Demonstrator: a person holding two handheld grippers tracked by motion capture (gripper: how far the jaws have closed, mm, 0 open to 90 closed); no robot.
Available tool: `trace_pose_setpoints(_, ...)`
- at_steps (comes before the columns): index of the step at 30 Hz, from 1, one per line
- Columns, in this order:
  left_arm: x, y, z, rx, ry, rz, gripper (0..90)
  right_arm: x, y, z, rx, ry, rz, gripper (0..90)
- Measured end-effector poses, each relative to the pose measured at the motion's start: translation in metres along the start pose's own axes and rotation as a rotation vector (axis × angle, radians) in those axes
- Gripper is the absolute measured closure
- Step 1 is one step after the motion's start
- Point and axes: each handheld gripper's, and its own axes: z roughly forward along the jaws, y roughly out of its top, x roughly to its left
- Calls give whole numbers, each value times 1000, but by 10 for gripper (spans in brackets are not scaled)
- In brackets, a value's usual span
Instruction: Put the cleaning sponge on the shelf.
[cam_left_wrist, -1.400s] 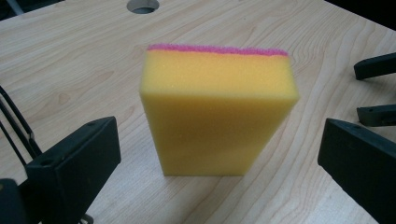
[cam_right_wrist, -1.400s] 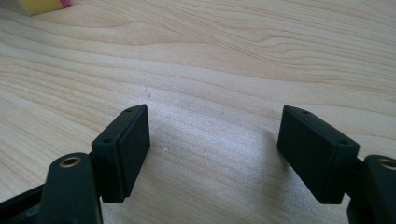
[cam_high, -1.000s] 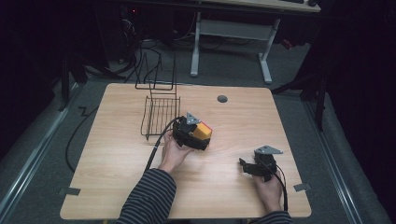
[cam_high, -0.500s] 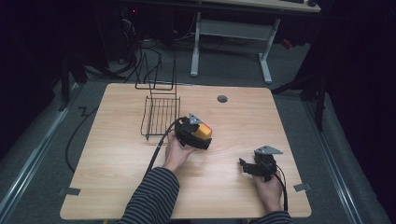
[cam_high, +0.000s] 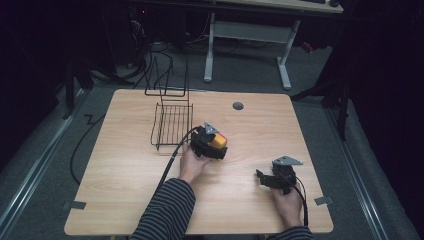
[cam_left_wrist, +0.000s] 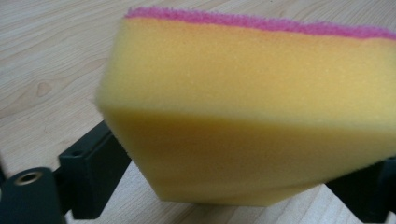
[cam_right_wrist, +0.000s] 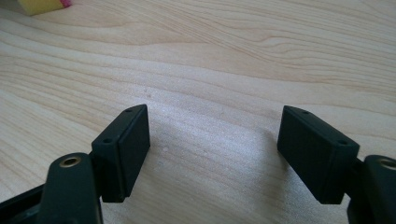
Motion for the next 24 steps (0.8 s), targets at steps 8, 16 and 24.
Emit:
trace_pose_setpoints(8, 0, -2, 4, 15, -24, 0, 197, 0, 0, 0, 0, 0, 0, 256)
trace_pose_setpoints(16, 0, -3, 2, 21, -33, 12, 230, 0, 0, 0, 0, 0, 0, 256)
trace_pose_setpoints(24, -2, 0, -4, 6, -22, 35, 236, 0, 0, 0, 0, 0, 0, 256)
